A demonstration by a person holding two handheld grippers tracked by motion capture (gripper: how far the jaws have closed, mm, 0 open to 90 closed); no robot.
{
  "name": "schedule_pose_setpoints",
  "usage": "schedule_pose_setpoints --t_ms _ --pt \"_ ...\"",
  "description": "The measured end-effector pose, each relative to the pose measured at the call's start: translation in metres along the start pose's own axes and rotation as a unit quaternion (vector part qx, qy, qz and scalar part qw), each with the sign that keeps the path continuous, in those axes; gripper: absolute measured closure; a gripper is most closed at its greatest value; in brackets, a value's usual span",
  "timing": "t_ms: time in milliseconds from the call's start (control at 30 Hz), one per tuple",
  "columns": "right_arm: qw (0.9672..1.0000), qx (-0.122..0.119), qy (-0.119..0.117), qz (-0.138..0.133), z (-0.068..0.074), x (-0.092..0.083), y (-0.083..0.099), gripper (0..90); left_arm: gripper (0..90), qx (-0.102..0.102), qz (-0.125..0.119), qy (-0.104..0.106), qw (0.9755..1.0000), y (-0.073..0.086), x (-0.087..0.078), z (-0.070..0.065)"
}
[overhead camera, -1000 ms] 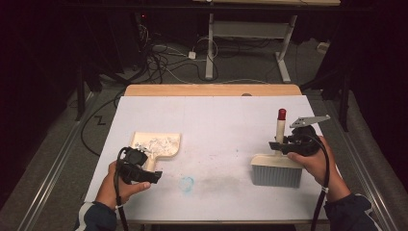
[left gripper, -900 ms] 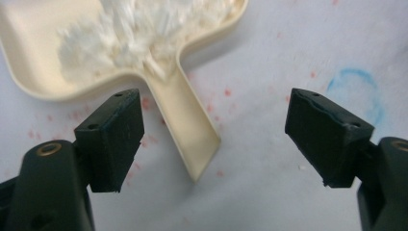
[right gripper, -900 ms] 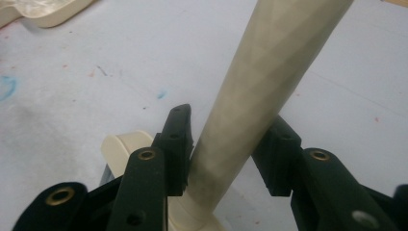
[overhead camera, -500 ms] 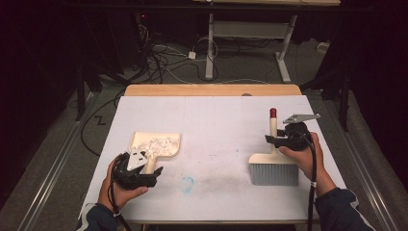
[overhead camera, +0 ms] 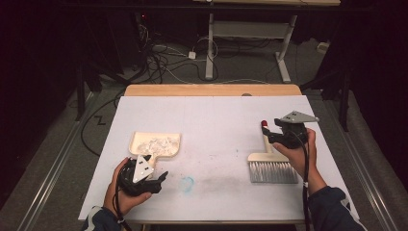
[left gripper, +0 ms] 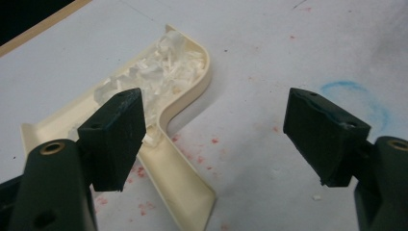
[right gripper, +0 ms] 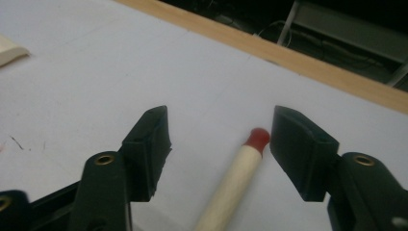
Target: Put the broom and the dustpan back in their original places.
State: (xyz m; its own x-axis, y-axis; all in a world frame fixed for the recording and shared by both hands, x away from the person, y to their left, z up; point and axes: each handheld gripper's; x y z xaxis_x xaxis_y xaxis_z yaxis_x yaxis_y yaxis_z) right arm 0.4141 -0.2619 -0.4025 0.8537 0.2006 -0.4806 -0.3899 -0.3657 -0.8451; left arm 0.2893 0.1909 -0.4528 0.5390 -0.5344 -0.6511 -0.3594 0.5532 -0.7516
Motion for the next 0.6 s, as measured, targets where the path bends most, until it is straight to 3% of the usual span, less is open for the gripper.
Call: schedule_pose_setpoints --t_ms 100,233,467,600 --pt "0.9997 -0.005 0.006 -0.022 0.003 -0.007 -0.002 35.3 19.2 0.007 0.008 -0.004 0.9999 0.002 0.002 -0.004" --pt "0.9988 -0.001 0.003 -0.049 0.006 -0.016 -0.004 29.5 18.4 0.002 -0.002 -0.008 1.0000 0.003 0.000 -0.004" --pt "0.9966 -0.002 0.001 -0.083 0.012 -0.032 -0.005 26.2 17.6 0.001 -0.006 -0.015 0.9999 0.003 0.000 -0.005" --pt "0.9956 -0.005 -0.006 -0.093 0.015 -0.042 -0.005 26.2 17.6 -0.007 -0.025 -0.019 0.9995 0.001 -0.002 -0.007"
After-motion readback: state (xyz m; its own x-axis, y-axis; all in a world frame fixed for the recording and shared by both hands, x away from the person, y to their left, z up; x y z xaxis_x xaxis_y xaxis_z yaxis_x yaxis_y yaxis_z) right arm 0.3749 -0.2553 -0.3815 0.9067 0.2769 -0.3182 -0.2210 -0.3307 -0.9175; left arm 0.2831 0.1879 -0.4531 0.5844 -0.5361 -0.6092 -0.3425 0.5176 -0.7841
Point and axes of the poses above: each handheld gripper's, and its own axes: x roughly forward along the jaws, y roughly out of its underside, z roughly to its left, and after that the axes turned 12 degrees about y, right-handed
